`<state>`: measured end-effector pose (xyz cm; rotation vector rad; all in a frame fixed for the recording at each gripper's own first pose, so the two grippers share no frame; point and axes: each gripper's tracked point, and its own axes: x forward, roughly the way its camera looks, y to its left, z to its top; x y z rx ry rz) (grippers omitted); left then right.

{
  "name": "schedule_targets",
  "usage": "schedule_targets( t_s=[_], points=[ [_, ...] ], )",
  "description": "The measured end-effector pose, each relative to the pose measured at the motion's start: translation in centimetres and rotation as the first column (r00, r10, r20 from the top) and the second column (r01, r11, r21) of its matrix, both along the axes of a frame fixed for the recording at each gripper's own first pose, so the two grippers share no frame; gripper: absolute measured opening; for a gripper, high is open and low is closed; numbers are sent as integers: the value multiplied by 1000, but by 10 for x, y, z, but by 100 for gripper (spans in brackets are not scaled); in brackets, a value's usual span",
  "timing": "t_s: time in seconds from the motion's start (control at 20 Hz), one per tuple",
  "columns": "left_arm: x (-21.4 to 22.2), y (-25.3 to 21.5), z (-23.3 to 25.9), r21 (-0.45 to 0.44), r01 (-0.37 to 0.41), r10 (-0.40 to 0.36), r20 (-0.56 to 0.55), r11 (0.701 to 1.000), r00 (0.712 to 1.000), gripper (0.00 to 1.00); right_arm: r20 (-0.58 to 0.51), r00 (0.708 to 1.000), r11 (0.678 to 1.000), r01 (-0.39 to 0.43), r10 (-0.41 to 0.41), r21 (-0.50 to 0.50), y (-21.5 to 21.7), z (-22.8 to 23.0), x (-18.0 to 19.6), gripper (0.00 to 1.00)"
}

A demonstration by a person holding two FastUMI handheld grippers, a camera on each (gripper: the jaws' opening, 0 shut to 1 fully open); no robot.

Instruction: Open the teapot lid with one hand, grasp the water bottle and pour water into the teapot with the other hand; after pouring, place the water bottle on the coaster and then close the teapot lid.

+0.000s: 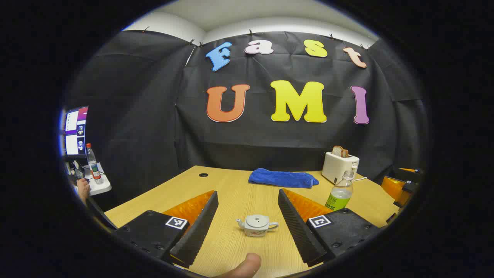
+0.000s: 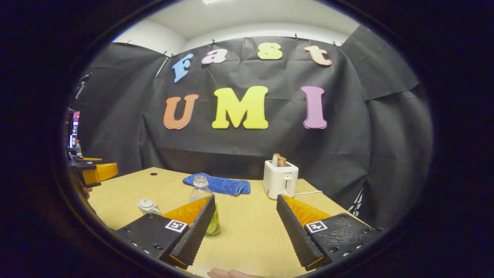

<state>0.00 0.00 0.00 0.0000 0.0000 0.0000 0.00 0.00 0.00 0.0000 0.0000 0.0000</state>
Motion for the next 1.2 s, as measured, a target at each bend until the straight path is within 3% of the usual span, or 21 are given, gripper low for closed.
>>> schedule_targets(
  t_s=[0.5,0.8,1.2],
  points=[
    [13,1,-19,8,9,-8,-53,1000,999,98,3,1000,997,-15,15,-74,16,-10,5,95],
    [31,-10,-19,-33,80,-80,-3,996,997,98,-17,1000,998,0,-1,-67,14,-18,12,97],
    [69,-11,-73,15,66,-64,-93,998,994,98,-34,999,996,9,-12,-85,15,-28,19,95]
  ],
)
